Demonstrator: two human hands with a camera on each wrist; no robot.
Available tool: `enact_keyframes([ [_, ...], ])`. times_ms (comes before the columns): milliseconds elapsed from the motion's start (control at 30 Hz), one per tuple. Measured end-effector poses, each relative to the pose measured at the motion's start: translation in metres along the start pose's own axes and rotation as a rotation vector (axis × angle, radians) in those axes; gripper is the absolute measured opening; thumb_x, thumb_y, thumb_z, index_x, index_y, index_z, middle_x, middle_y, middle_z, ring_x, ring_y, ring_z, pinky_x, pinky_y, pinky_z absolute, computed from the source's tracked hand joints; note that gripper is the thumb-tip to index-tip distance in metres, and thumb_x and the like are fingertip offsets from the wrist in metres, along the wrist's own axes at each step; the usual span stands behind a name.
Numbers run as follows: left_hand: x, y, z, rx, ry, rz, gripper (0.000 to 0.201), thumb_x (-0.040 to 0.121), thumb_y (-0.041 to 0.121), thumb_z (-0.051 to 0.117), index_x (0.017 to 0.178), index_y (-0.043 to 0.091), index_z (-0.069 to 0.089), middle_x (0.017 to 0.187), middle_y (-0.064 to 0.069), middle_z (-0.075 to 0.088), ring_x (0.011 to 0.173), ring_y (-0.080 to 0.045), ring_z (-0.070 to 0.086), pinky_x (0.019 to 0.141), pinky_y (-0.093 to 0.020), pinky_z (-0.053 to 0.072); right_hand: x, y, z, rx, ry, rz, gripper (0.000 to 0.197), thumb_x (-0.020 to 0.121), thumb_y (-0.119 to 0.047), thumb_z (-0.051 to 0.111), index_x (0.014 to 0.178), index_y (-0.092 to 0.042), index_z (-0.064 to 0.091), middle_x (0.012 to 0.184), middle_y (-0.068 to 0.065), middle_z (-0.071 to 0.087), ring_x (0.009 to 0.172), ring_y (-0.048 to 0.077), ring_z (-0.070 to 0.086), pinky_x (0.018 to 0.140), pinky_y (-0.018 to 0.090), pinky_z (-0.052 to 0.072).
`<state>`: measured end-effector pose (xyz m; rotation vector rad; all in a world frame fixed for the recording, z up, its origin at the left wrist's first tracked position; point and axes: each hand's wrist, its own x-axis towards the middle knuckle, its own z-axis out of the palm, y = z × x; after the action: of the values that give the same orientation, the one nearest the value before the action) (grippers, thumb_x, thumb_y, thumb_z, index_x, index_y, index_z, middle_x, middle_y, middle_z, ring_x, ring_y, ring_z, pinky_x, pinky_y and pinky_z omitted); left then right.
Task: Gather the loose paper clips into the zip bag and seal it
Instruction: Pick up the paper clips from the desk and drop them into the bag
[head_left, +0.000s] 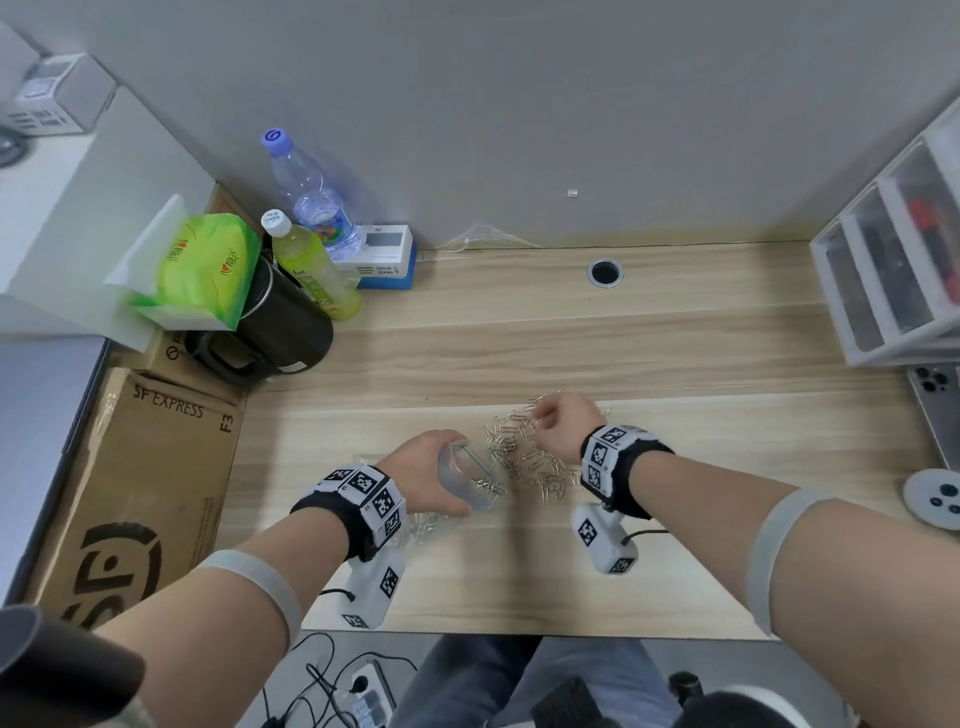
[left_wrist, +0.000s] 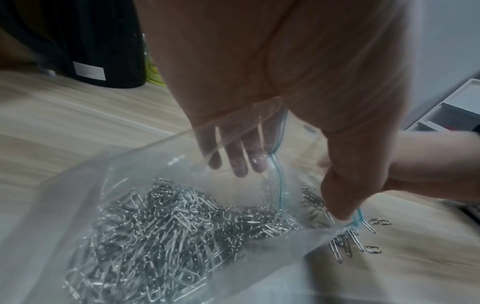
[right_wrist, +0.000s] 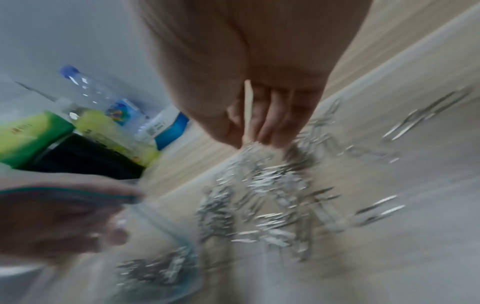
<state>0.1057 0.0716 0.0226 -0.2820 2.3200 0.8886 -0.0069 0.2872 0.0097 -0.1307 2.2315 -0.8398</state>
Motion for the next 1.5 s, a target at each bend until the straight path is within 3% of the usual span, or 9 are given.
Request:
enact_keyframes([
  [133,0.002,-0.003,0.001,0.039,-0.007,-0.014,0.105,0.048,0.052,0.081,0.142,0.025,0.043,0.127,0.005,0.053,0.111,-0.012,0.057,0.095,-0.028,0.050,0.007,0.034,-0.027,-0.318,0.199,0.262,0.048,0.080,-0.022,0.070,0.122,-0.010,0.050,0.125,0.012,0.048,0.113,0.031,0.052,0.094,0.041,0.050],
  [333,0.004,0.000,0.003,0.056,-0.012,-0.007,0.102,0.053,0.046,0.084,0.143,0.025,0.042,0.128,0.004,0.052,0.113,-0.013,0.055,0.098,-0.028,0.048,0.006,0.049,-0.015,-0.317,0.305,0.532,0.058,0.075,-0.032,0.072,0.120,-0.007,0.046,0.124,0.014,0.045,0.115,0.031,0.050,0.096,0.040,0.042],
  [500,0.004,0.001,0.004,0.078,-0.015,0.002,0.101,0.052,0.047,0.083,0.142,0.025,0.043,0.127,0.005,0.052,0.115,-0.013,0.054,0.099,-0.030,0.047,0.004,0.049,-0.008,-0.159,0.089,0.296,0.024,0.078,-0.013,0.065,0.099,-0.008,0.054,0.093,0.007,0.058,0.083,0.023,0.058,0.073,0.029,0.050],
  [600,0.003,0.002,0.005,0.086,-0.013,-0.002,0.101,0.054,0.045,0.084,0.143,0.025,0.042,0.129,0.004,0.052,0.114,-0.013,0.054,0.100,-0.031,0.048,0.005,0.050,-0.001,0.010,0.038,0.196,0.033,0.082,-0.010,0.057,0.115,-0.014,0.059,0.106,0.006,0.064,0.096,0.024,0.063,0.085,0.031,0.054],
  [733,0.002,0.005,0.005,0.098,-0.002,0.001,0.096,0.059,0.040,0.085,0.143,0.025,0.041,0.130,0.005,0.051,0.118,-0.012,0.052,0.102,-0.031,0.045,0.000,0.053,-0.010,-0.003,0.122,0.135,0.019,0.084,-0.024,0.064,0.102,-0.019,0.059,0.099,0.001,0.063,0.090,0.021,0.062,0.076,0.024,0.046],
  [1033,0.001,0.005,0.007,0.083,-0.003,-0.007,0.098,0.059,0.040,0.085,0.144,0.023,0.041,0.139,0.002,0.050,0.124,-0.015,0.050,0.105,-0.032,0.044,-0.011,0.065,-0.016,-0.505,-0.150,0.126,0.038,0.070,-0.007,0.072,0.104,-0.016,0.057,0.103,0.005,0.060,0.078,0.020,0.057,0.063,0.023,0.047],
  [1267,0.002,0.003,0.006,0.078,0.001,-0.019,0.101,0.054,0.046,0.083,0.143,0.022,0.042,0.139,0.003,0.049,0.125,-0.014,0.050,0.106,-0.033,0.043,-0.004,0.051,0.011,-0.117,-0.043,0.004,0.031,0.064,-0.013,0.079,0.089,-0.019,0.063,0.087,-0.001,0.070,0.082,0.017,0.068,0.075,0.029,0.059],
  [1367,0.001,0.003,0.006,0.064,-0.006,-0.025,0.104,0.049,0.051,0.081,0.142,0.021,0.045,0.136,0.003,0.051,0.123,-0.015,0.052,0.104,-0.034,0.045,0.002,0.050,0.017,0.016,0.004,-0.019,0.040,0.058,-0.021,0.086,0.086,-0.026,0.058,0.084,-0.005,0.067,0.074,0.014,0.065,0.068,0.028,0.057],
  [1500,0.002,0.002,0.004,0.046,-0.010,-0.028,0.100,0.050,0.049,0.081,0.141,0.022,0.045,0.130,0.003,0.054,0.117,-0.015,0.055,0.102,-0.034,0.048,0.000,0.051,0.012,-0.307,0.061,-0.129,0.088,0.051,-0.046,0.086,0.126,-0.028,0.044,0.119,-0.003,0.042,0.106,0.017,0.049,0.088,0.033,0.050],
])
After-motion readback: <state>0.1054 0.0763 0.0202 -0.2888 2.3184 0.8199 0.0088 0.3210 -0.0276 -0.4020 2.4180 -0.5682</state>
